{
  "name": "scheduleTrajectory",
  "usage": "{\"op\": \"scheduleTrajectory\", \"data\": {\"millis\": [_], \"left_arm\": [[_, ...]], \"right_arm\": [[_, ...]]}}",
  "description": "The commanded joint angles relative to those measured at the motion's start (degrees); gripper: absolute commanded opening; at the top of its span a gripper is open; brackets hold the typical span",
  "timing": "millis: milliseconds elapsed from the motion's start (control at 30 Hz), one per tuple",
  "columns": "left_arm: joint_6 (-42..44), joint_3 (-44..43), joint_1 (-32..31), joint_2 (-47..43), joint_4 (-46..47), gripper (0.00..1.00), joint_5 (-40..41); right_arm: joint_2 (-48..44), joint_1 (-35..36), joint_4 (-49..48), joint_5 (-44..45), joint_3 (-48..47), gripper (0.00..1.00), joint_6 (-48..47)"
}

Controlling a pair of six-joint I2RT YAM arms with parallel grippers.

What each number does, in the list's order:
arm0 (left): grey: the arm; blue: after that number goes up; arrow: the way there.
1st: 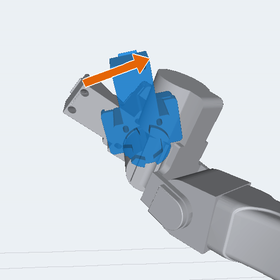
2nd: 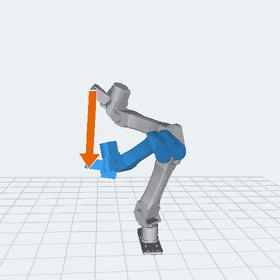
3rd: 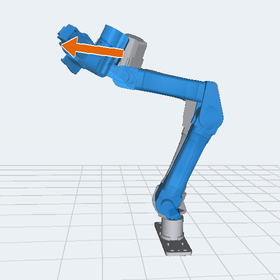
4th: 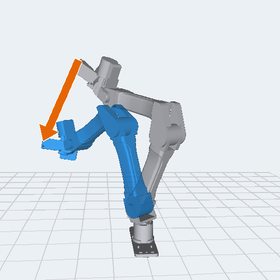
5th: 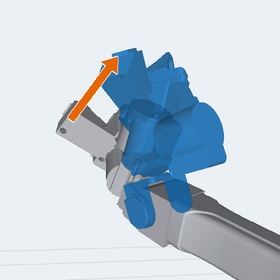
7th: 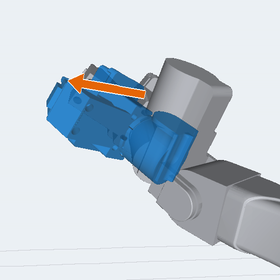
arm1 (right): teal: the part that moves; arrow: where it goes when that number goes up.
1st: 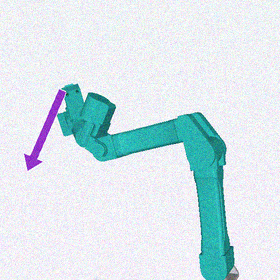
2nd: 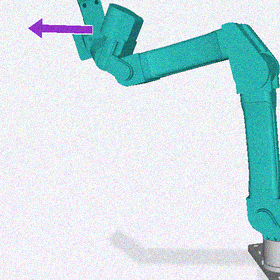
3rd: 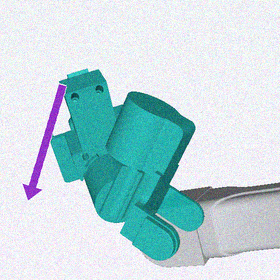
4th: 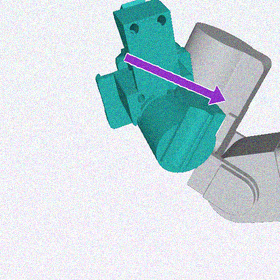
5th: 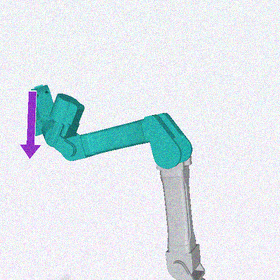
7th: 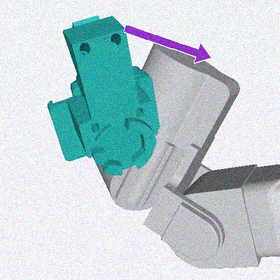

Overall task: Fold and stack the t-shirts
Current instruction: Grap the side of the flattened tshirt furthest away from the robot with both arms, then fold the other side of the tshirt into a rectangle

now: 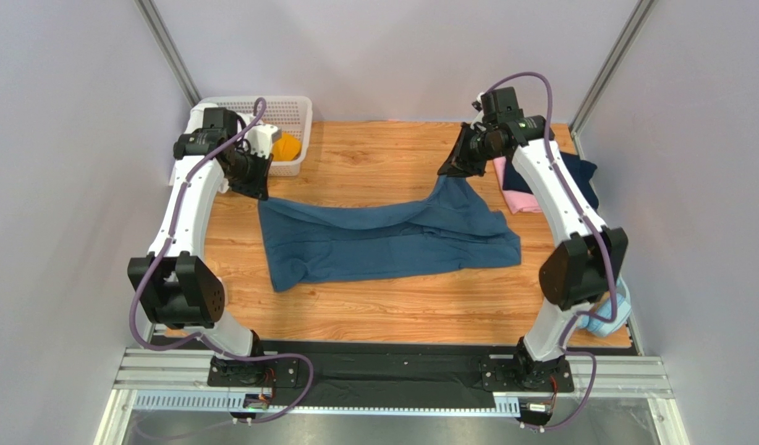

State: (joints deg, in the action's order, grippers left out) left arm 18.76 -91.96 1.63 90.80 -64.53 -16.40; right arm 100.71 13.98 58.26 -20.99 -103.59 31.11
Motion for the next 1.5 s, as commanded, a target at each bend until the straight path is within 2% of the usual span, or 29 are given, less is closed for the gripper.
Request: {"op": "scheduleTrajectory", "data": {"millis": [0,67,100,133,200,267,400,567,867,1167,1267,1467], "left_arm": [[-3.20,-4.71,-0.05,3.93,2.04,0.00,-0.47],[-3.64,-6.73,-0.05,6.48,2.39,0.00,-0.47],[-3.91,-7.09,-0.05,7.19,2.57,0.00,-0.21],[-4.43,-8.05,0.04,8.41,2.74,0.00,0.05],[-5.05,-8.76,-0.05,9.47,3.01,0.00,0.41],[-6.19,-9.37,0.04,10.53,3.88,0.00,1.20],[-7.60,-9.20,-0.13,11.85,5.64,0.00,2.78],[-8.92,-7.00,-0.13,12.29,9.68,0.00,6.03],[-8.57,-7.70,-0.13,15.81,12.85,0.00,7.61],[-7.78,-7.79,-0.05,16.86,16.54,0.00,9.46],[-6.11,-3.16,-0.13,13.10,17.24,0.00,8.24],[-0.94,11.07,-0.05,4.75,18.12,0.00,5.33]], "right_arm": [[14.12,-2.46,1.67,0.52,-12.48,0.00,-2.11],[19.85,-3.42,4.21,-0.36,-20.56,0.00,-2.55],[22.49,-3.78,5.19,-0.80,-29.04,0.00,-2.20],[27.91,-4.04,6.15,-1.06,-33.30,0.00,-1.94],[32.16,-5.27,6.17,-2.82,-42.86,0.00,-1.15],[34.82,-6.77,2.07,-5.10,-44.41,0.00,1.40],[32.81,-7.91,-5.86,-9.23,-37.84,0.00,2.73],[26.75,-7.83,-16.31,-10.21,-24.91,0.00,1.15],[30.25,-8.09,-17.48,-11.79,-29.91,0.00,-0.44],[27.09,-8.00,-18.19,-11.00,-26.58,0.00,-0.70],[24.11,-7.56,-14.67,-10.39,-22.29,0.00,-2.37],[11.64,-4.23,-12.73,-2.31,-3.65,0.00,-5.10]]}}
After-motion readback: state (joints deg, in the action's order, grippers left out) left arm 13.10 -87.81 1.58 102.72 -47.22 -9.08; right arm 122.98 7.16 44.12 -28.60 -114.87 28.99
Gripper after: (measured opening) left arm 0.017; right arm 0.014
